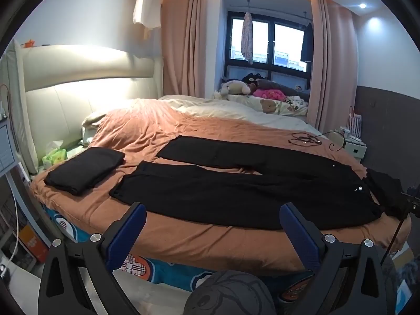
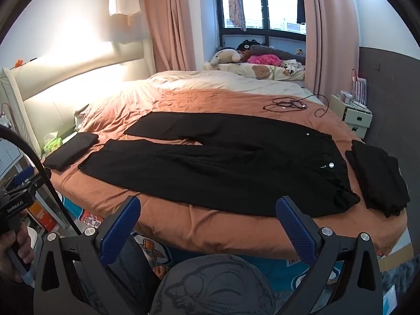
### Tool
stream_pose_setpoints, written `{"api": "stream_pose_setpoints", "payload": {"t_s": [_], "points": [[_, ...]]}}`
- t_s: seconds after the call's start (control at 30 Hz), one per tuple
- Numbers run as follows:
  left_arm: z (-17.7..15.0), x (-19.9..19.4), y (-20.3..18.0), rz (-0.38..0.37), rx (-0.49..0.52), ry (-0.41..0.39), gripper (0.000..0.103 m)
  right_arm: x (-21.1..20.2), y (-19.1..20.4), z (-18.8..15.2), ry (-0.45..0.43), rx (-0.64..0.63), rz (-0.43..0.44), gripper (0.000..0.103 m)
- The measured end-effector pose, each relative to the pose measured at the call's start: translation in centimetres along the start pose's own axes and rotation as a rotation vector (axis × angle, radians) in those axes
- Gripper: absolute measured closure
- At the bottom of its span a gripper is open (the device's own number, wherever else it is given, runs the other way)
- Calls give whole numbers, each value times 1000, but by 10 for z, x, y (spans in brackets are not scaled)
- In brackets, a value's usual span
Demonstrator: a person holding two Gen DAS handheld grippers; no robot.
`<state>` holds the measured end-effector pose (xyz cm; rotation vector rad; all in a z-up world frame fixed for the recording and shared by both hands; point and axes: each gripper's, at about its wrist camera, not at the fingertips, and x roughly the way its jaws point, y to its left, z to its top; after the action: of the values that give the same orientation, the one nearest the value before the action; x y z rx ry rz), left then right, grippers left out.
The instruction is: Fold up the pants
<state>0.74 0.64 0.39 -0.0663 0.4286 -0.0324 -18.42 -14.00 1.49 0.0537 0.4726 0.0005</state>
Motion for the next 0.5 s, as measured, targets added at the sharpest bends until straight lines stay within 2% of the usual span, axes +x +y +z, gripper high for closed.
{"api": "stream_pose_setpoints", "payload": {"t_s": [0.5], "points": [[1, -4, 6, -7, -18, -10, 1, 0, 1, 3, 14, -5, -13, 0]]}}
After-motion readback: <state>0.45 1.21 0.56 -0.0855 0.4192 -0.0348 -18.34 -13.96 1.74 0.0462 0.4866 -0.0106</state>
